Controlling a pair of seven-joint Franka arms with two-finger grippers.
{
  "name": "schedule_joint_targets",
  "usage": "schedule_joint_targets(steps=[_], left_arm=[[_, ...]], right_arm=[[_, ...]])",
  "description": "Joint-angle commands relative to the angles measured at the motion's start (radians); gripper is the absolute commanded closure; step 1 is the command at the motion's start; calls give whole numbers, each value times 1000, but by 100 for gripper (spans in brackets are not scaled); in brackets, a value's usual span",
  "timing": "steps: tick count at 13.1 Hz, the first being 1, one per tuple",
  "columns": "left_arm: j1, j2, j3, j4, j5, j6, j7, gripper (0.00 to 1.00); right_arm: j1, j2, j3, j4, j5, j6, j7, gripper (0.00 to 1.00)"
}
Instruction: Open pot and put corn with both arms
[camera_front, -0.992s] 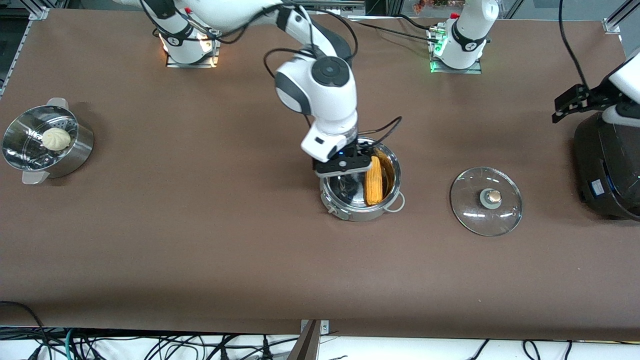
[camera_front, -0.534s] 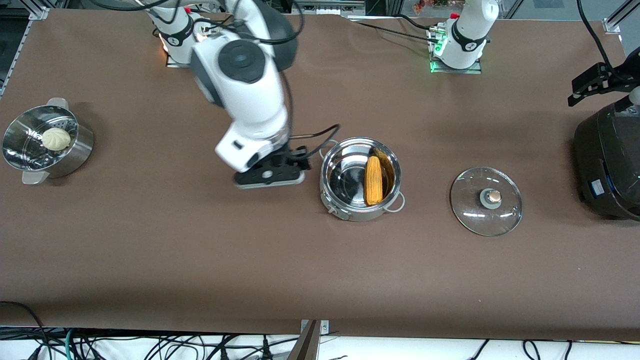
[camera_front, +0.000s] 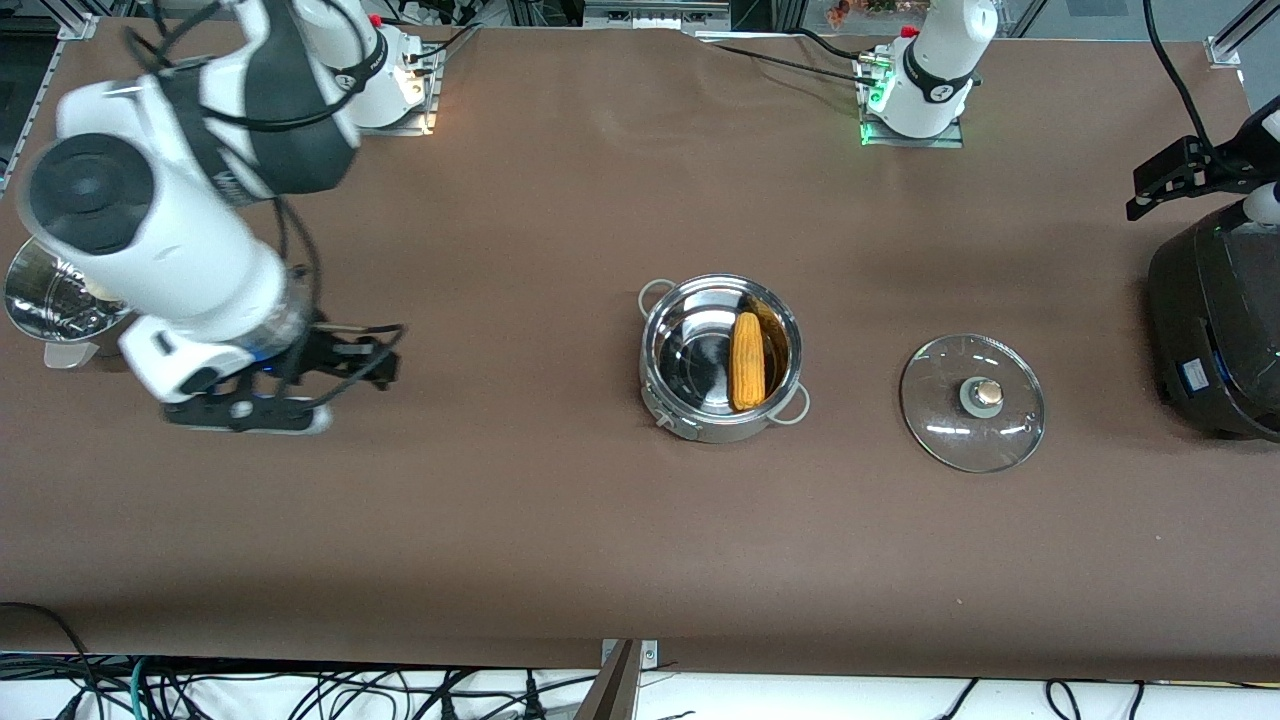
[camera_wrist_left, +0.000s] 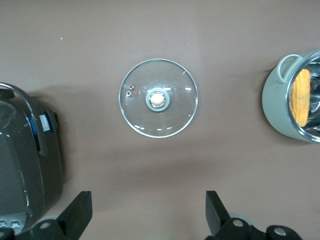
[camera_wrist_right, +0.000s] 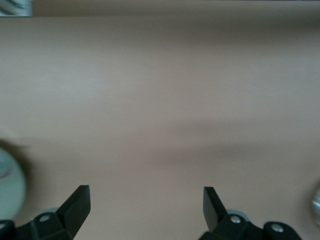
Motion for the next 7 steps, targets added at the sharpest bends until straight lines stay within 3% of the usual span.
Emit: schedule_joint_targets(steps=[1, 3, 4, 6, 7], left_arm=[[-6, 16, -4, 37, 35, -29, -17, 0], [-6, 16, -4, 36, 35, -29, -17, 0], [-6, 16, -4, 36, 35, -29, -17, 0], [-4, 16, -4, 36, 35, -29, -17, 0], [-4, 16, -4, 36, 35, -29, -17, 0]], right_arm=[[-70, -68, -68, -47, 17, -28, -136, 0], [-107, -121, -120, -122, 30, 4, -198, 0], [-144, -187, -122, -211, 78, 82, -225, 0], [-190, -287, -122, -389, 84, 167, -279, 0], [-207, -304, -121, -429, 84, 187, -285, 0]])
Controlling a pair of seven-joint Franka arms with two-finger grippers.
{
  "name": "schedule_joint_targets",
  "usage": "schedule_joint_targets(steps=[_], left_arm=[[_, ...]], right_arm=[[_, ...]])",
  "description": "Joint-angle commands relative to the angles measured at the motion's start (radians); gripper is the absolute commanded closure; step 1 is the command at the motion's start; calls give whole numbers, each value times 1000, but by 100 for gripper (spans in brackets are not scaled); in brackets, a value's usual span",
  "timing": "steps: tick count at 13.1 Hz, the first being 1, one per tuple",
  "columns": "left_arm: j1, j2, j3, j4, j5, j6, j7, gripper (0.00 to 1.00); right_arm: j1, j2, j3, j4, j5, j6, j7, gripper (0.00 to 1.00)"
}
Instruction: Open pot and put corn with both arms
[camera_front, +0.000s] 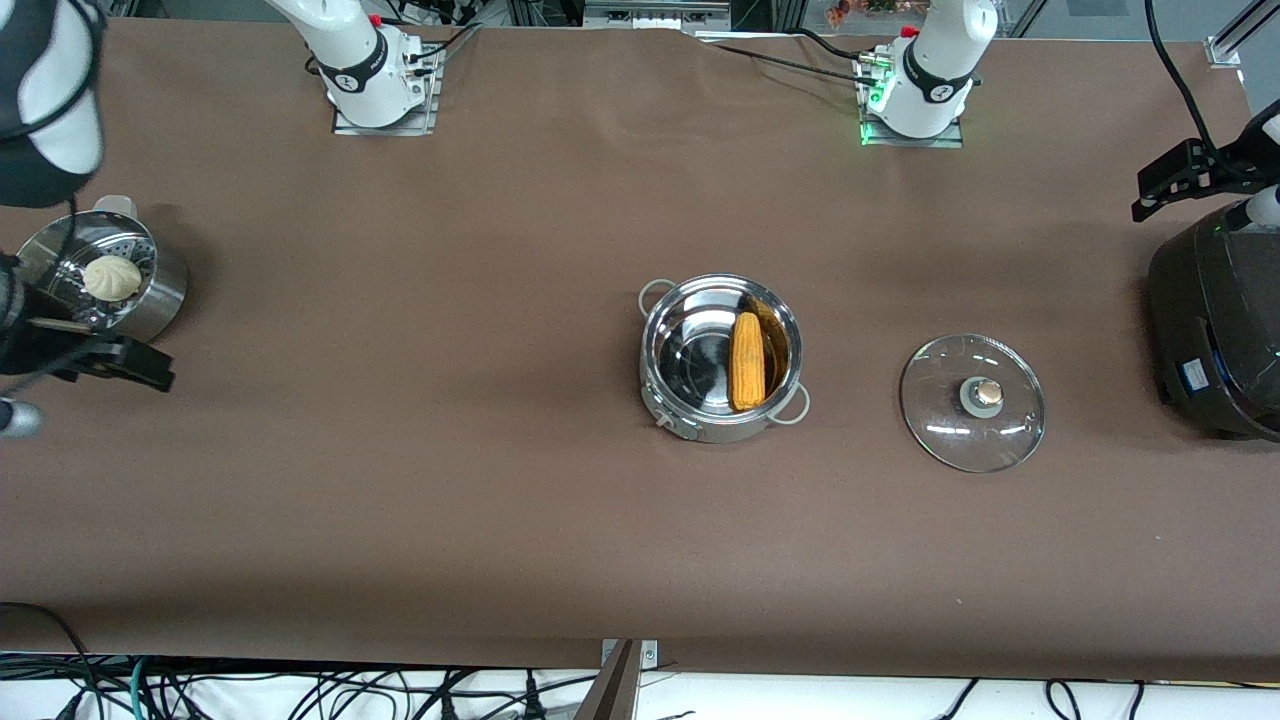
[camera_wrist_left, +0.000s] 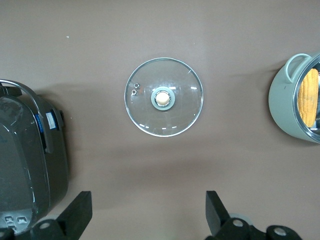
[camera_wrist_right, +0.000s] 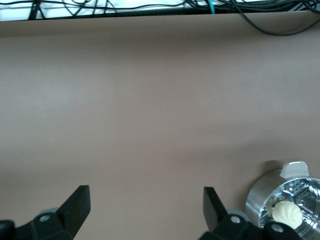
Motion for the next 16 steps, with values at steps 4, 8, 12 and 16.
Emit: schedule_joint_targets(steps=[4, 8, 12, 16], left_arm=[[-4, 14, -4, 33, 24, -31, -11, 0], [-4, 14, -4, 35, 24, -36, -11, 0], [-4, 14, -4, 33, 24, -39, -11, 0], [-4, 12, -4, 35, 24, -39, -11, 0]], right_arm=[[-69, -201, 20, -279, 41, 76, -19, 0], [-85, -364, 18, -405, 114, -36, -38, 0], [-57, -362, 18, -396, -4, -18, -49, 0], [-54, -392, 44, -398, -15, -41, -49, 0]])
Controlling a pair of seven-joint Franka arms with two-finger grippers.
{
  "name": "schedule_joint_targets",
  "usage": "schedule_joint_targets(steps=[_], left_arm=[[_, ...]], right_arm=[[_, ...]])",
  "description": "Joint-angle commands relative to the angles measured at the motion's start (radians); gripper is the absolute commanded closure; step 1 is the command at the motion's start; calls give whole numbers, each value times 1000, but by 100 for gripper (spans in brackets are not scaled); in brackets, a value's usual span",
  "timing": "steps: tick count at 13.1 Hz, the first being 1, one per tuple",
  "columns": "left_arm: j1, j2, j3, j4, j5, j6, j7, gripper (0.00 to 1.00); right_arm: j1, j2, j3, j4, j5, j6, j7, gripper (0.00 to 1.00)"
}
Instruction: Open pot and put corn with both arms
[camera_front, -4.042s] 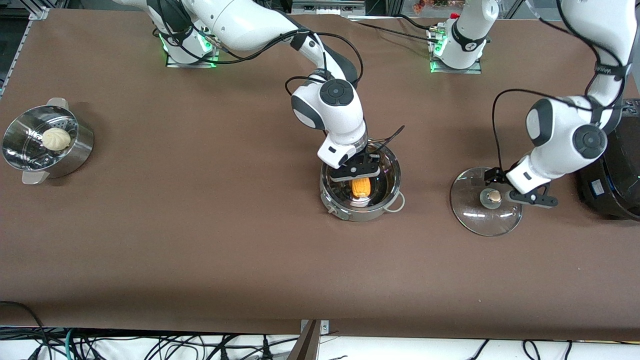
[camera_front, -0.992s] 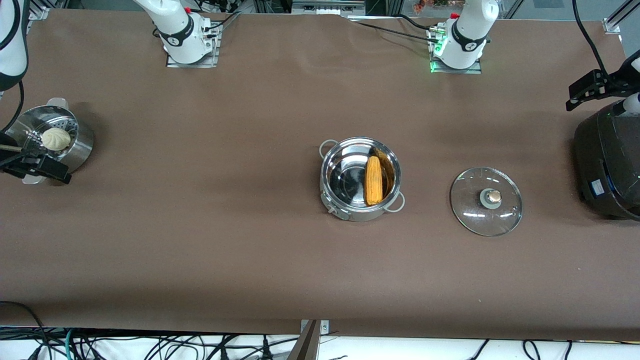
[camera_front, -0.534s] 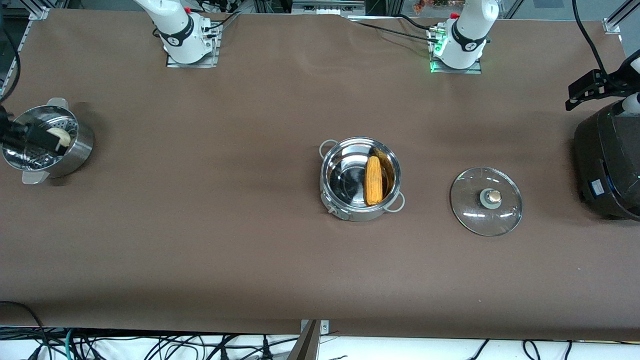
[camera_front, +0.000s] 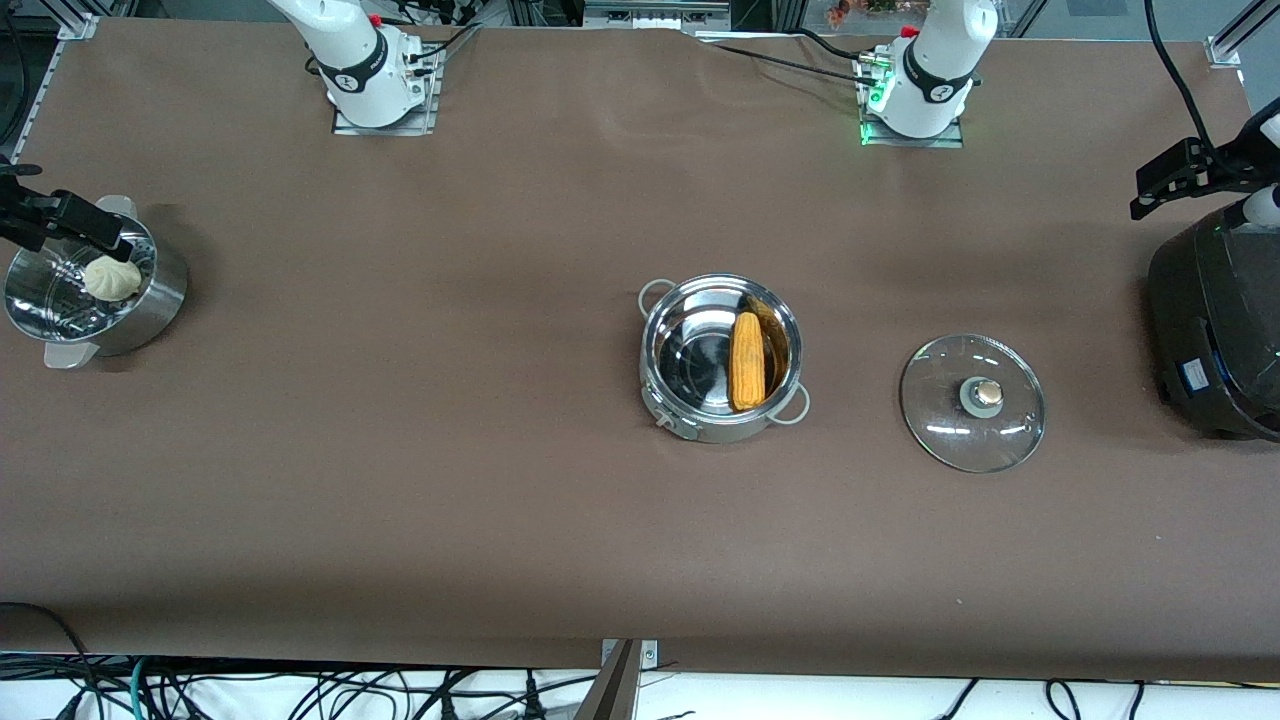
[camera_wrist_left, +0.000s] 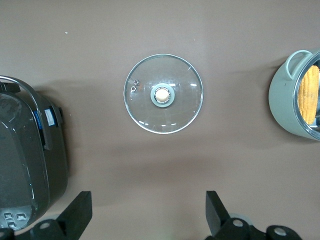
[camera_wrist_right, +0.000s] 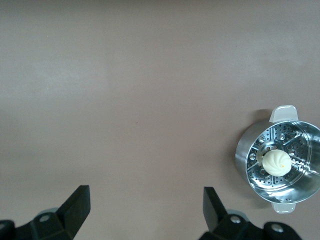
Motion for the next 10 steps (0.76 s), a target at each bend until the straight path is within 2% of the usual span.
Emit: schedule_joint_targets(steps=[1, 10], left_arm=[[-4, 11, -4, 33, 24, -25, -9, 0], [-4, 11, -4, 33, 24, -25, -9, 0]], right_arm=[[3, -37, 24, -27, -26, -17, -10, 0], [46, 26, 35, 38, -56, -74, -4, 0]])
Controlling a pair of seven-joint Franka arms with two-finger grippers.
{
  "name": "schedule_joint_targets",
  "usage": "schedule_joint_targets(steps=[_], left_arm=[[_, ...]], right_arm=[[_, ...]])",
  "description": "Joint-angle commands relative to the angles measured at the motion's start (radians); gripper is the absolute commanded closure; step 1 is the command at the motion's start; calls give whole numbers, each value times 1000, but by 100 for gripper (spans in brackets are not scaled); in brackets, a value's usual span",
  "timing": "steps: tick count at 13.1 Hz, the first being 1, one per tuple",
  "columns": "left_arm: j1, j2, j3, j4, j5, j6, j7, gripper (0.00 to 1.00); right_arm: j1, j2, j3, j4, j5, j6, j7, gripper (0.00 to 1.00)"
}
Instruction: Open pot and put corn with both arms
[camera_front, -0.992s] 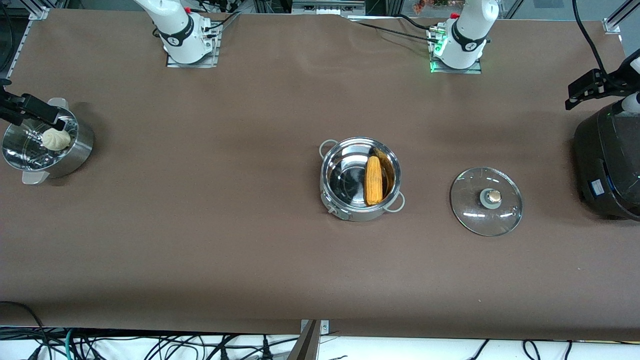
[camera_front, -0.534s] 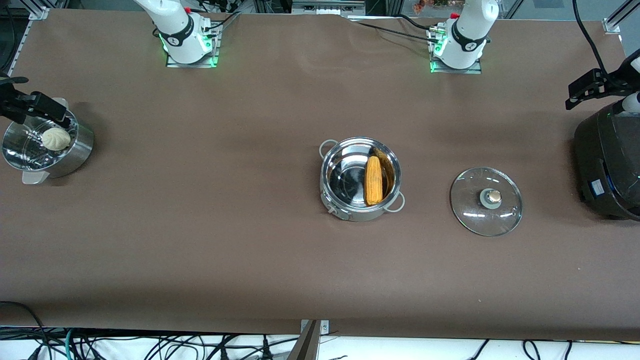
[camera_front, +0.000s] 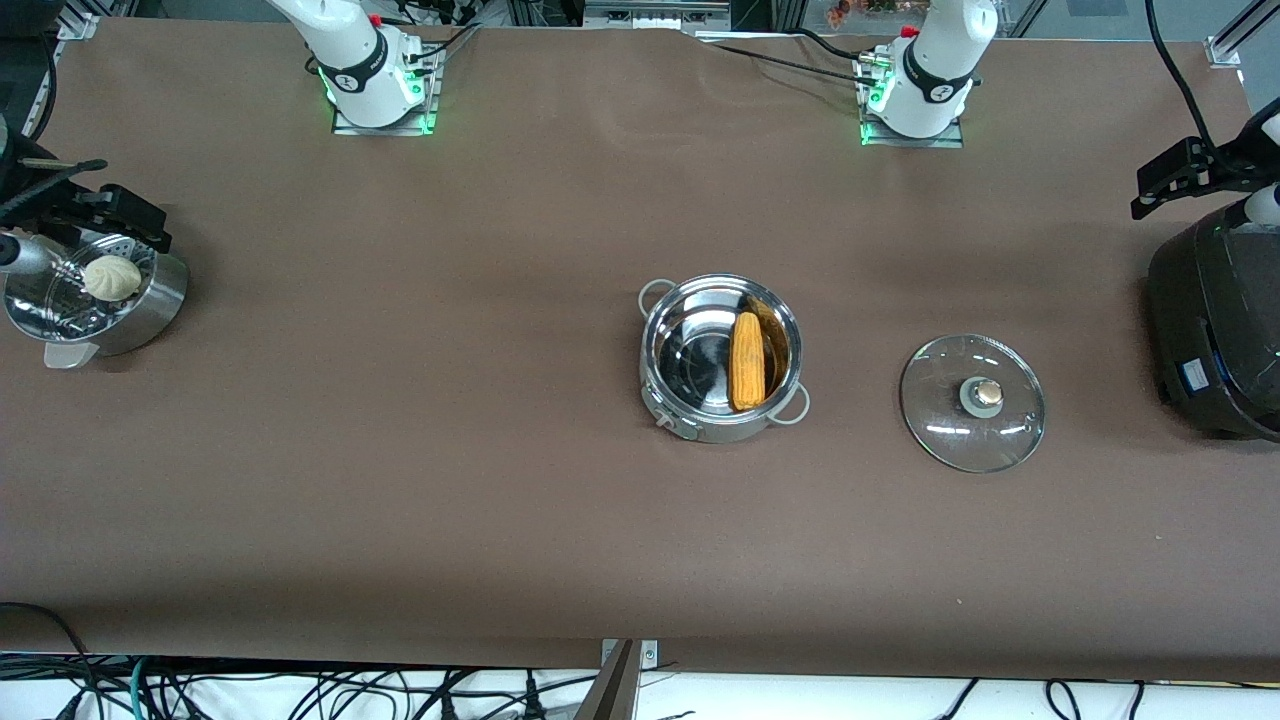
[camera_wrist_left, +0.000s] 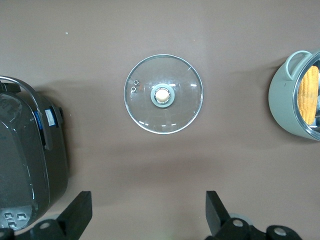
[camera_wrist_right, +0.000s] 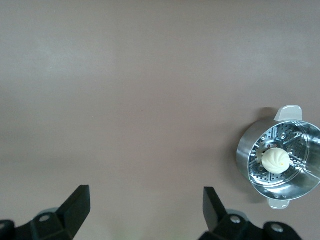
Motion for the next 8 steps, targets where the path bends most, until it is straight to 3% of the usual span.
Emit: schedule_joint_targets(steps=[1, 8], left_arm=[[-4, 11, -4, 31, 24, -23, -9, 0], [-4, 11, -4, 29, 24, -25, -9, 0]], right_arm=[[0, 15, 0, 31, -13, -23, -1, 0], [-10, 29, -7, 33, -10, -19, 0, 0]])
